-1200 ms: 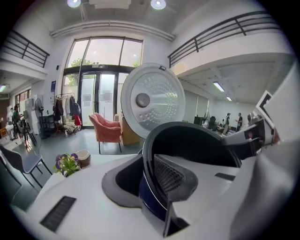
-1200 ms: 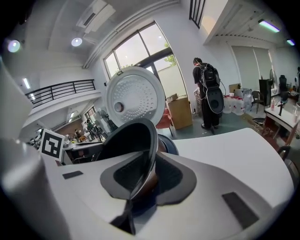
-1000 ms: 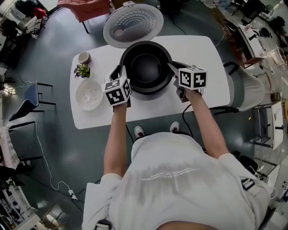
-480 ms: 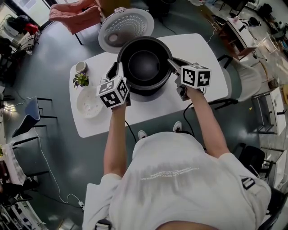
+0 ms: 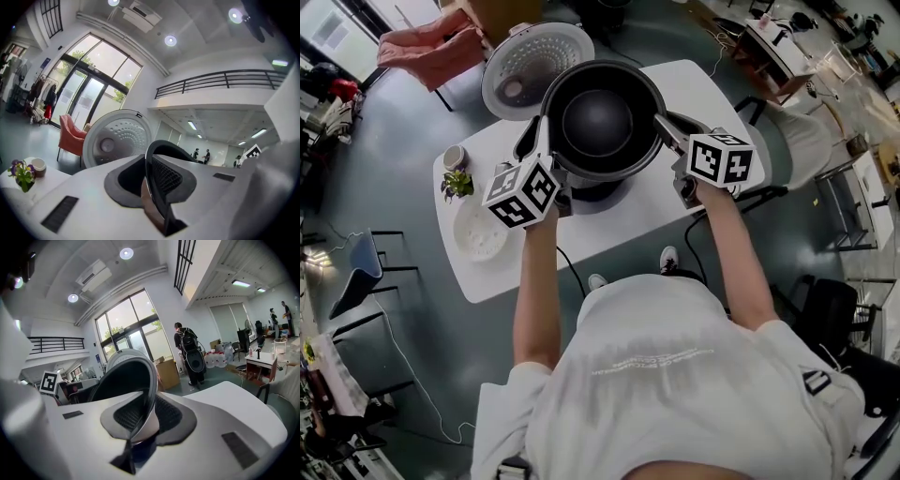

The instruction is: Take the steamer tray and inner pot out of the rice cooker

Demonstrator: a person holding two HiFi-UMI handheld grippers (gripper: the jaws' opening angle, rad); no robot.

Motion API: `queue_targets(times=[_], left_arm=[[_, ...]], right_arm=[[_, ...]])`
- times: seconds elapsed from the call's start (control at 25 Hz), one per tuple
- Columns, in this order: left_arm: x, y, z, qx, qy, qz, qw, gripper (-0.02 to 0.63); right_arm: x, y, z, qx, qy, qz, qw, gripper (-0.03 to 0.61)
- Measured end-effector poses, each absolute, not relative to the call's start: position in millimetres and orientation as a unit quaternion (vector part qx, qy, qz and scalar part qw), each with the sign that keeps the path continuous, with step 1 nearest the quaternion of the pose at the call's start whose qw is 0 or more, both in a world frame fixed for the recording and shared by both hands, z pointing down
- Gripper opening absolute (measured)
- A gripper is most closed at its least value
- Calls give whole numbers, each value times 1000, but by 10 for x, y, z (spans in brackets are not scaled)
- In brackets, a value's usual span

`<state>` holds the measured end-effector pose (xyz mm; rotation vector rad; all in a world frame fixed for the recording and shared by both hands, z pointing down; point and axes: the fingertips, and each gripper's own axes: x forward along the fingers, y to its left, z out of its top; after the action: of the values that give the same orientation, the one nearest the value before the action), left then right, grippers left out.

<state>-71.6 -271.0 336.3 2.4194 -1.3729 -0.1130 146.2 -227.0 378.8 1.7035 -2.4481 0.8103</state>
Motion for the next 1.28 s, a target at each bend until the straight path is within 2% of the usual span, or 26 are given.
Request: queue_targets(times=[0.36,0.84,1.28], left_arm=[[-64,-2726,3291,880,-422,-53,209,52],[1048,-2544,3445,908,-340,-16,245,51],[1742,-2320,4077,908,-304,56,282,52]], right_arm=[[2084,-2085,3625,591,-764,258,-10,91],[3072,-1589,3774,653,-704,278,-32,91],[3633,-1127,4301,671,-663,330,-35,92]])
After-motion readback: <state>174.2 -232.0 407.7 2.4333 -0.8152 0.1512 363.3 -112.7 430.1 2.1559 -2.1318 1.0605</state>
